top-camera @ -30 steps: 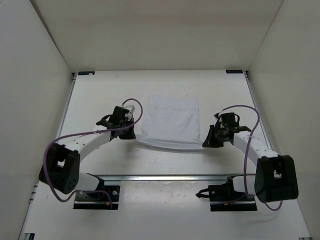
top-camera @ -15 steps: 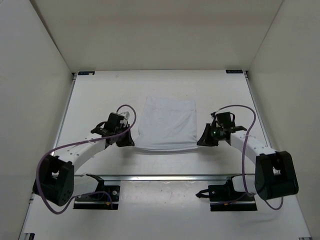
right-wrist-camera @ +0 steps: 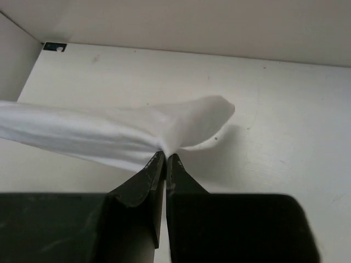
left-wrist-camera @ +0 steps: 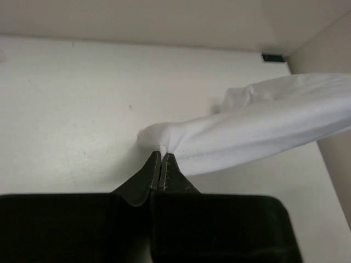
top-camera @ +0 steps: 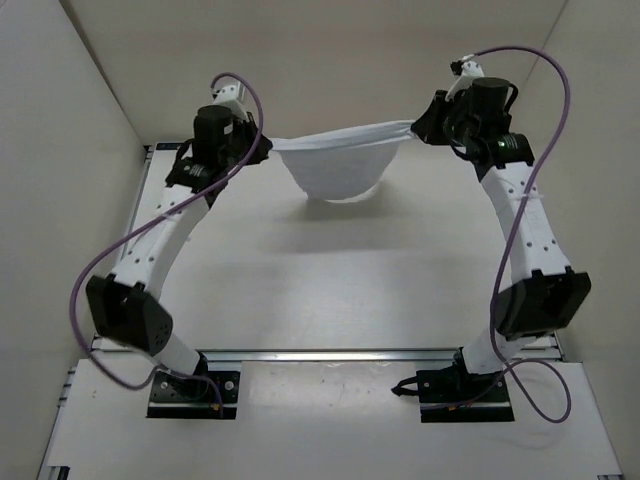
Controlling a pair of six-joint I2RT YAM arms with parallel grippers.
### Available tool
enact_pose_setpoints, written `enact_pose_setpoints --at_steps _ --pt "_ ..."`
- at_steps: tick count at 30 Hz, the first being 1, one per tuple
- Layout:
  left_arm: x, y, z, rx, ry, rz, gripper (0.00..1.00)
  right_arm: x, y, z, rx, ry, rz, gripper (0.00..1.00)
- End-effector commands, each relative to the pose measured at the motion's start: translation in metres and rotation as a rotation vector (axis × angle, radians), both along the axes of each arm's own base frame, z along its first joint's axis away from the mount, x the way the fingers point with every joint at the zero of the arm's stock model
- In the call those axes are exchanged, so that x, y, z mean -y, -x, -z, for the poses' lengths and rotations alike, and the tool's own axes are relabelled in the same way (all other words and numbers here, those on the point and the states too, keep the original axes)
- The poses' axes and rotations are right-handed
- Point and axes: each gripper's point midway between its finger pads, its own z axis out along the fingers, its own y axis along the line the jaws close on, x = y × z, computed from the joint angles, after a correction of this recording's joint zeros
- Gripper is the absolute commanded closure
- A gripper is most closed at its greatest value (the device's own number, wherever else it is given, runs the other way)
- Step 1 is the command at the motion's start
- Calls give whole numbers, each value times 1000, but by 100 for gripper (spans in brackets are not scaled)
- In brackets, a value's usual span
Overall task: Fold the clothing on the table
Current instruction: Flatten the skirt out, then fold the skirt
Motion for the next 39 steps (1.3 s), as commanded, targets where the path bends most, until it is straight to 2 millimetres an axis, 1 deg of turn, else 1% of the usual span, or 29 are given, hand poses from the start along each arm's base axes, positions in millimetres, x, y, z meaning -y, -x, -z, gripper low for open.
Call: enact_pose_setpoints --at_steps 1,2,4,5,7,8,10,11,13,14,16,18,20,21,23,24,25,26,27,29,31,32,33,34,35,36,37,38,39 --pt "-38 26 -54 151 -44 -109 100 18 23 5 14 91 32 100" --pt "-38 35 -43 138 -54 -102 100 28 34 29 -42 94 51 100" --pt "-34 57 5 54 -94 -76 100 33 61 93 -168 81 42 100" --pt "-30 67 11 47 -88 -66 100 34 71 95 -154 59 45 100" --pt "-24 101 72 -83 -98 -23 100 35 107 154 -261 52 44 100" --pt "-20 114 77 -94 -71 -4 100 33 121 155 -249 50 39 100" --pt "-16 157 133 -227 -62 30 100 28 163 204 -376 35 29 100" --pt "-15 175 137 -242 -37 33 100 22 180 208 -389 41 5 100" --pt "-12 214 173 -337 -23 75 100 13 216 236 -485 4 -10 100" --pt "-13 229 175 -357 -2 75 100 4 229 236 -486 -7 -37 100" --pt "-20 256 183 -385 30 82 100 -13 263 252 -557 -25 -80 100" --pt "-22 266 179 -386 81 88 100 -22 273 247 -541 -68 -93 100" --pt "-30 260 172 -365 108 61 100 -25 272 243 -527 -95 -101 100" --pt "-29 257 177 -383 104 67 100 -23 264 242 -517 -105 -90 100" --pt "-26 239 167 -373 79 80 100 -18 246 235 -503 -120 -92 99" --pt "-24 231 175 -402 40 83 100 -13 238 242 -537 -119 -70 100" --pt "-18 217 174 -409 19 87 100 -7 224 242 -544 -98 -54 100" --pt "-13 204 162 -378 5 105 100 -6 210 231 -501 -78 -57 100" --pt "-12 193 176 -418 -24 104 100 -6 203 237 -527 -67 -60 100" --pt "1 156 156 -379 -26 117 100 -5 174 224 -490 -53 -54 100" --pt "12 126 164 -411 -56 122 100 -5 152 227 -497 -47 -49 100" --pt "19 109 147 -366 -59 122 100 -4 138 216 -459 -43 -49 100" --pt "21 100 160 -403 -83 123 100 -5 131 224 -484 -38 -52 100" --pt "25 86 163 -410 -100 123 100 -4 118 220 -482 -39 -57 99" --pt "31 69 142 -364 -88 122 100 -4 102 207 -449 -40 -62 100" --pt "33 56 143 -365 -99 115 100 -4 97 213 -469 -40 -66 100" --pt "35 50 152 -382 -109 113 100 -2 81 208 -446 -33 -63 100" --pt "35 39 146 -358 -111 99 100 -1 68 200 -419 -26 -58 100" --pt "33 26 152 -363 -114 82 100 -2 57 205 -420 -26 -68 96"
